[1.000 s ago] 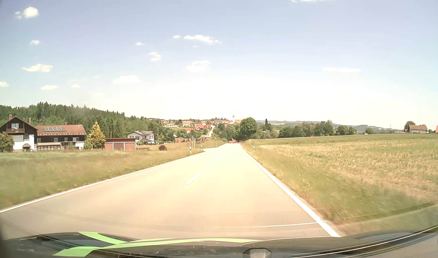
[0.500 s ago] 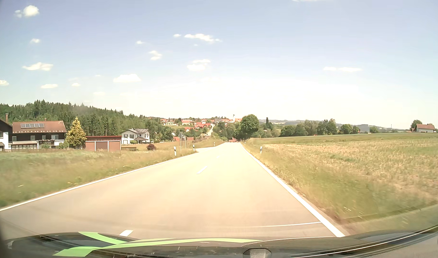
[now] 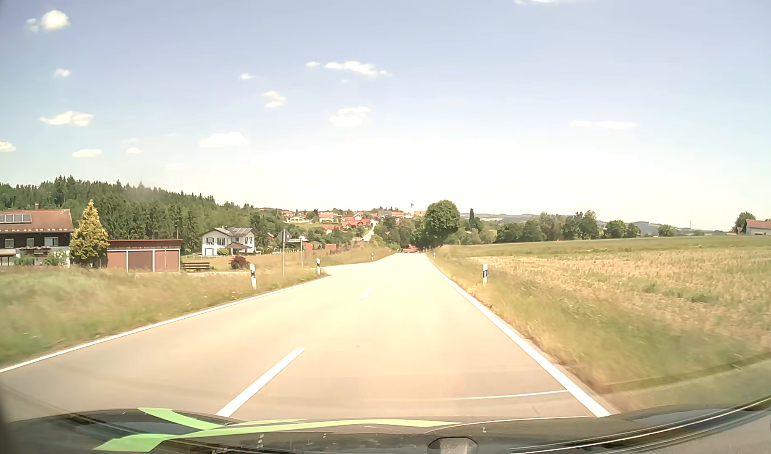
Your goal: Follow the waypoints while adhering to traffic rules and regulations
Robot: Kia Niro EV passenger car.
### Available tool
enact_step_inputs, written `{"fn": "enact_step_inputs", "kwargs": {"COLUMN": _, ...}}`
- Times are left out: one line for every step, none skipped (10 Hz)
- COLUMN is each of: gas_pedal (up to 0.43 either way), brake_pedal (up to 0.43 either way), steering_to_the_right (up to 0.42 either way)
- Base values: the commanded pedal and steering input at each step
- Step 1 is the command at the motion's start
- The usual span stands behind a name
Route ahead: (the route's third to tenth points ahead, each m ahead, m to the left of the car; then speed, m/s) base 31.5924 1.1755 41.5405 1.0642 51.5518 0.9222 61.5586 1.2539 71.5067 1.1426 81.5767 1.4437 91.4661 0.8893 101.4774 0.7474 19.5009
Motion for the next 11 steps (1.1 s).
{"fn": "enact_step_inputs", "kwargs": {"gas_pedal": 0.0, "brake_pedal": 0.0, "steering_to_the_right": 0.004}}
{"fn": "enact_step_inputs", "kwargs": {"gas_pedal": 0.0, "brake_pedal": 0.0, "steering_to_the_right": 0.004}}
{"fn": "enact_step_inputs", "kwargs": {"gas_pedal": 0.0, "brake_pedal": 0.0, "steering_to_the_right": 0.005}}
{"fn": "enact_step_inputs", "kwargs": {"gas_pedal": 0.0, "brake_pedal": 0.0, "steering_to_the_right": 0.005}}
{"fn": "enact_step_inputs", "kwargs": {"gas_pedal": 0.0, "brake_pedal": 0.0, "steering_to_the_right": 0.005}}
{"fn": "enact_step_inputs", "kwargs": {"gas_pedal": 0.0, "brake_pedal": 0.0, "steering_to_the_right": 0.004}}
{"fn": "enact_step_inputs", "kwargs": {"gas_pedal": 0.0, "brake_pedal": 0.0, "steering_to_the_right": 0.004}}
{"fn": "enact_step_inputs", "kwargs": {"gas_pedal": 0.0, "brake_pedal": 0.0, "steering_to_the_right": 0.004}}
{"fn": "enact_step_inputs", "kwargs": {"gas_pedal": 0.0, "brake_pedal": 0.0, "steering_to_the_right": 0.004}}
{"fn": "enact_step_inputs", "kwargs": {"gas_pedal": 0.0, "brake_pedal": 0.0, "steering_to_the_right": 0.004}}
{"fn": "enact_step_inputs", "kwargs": {"gas_pedal": 0.0, "brake_pedal": 0.0, "steering_to_the_right": 0.003}}
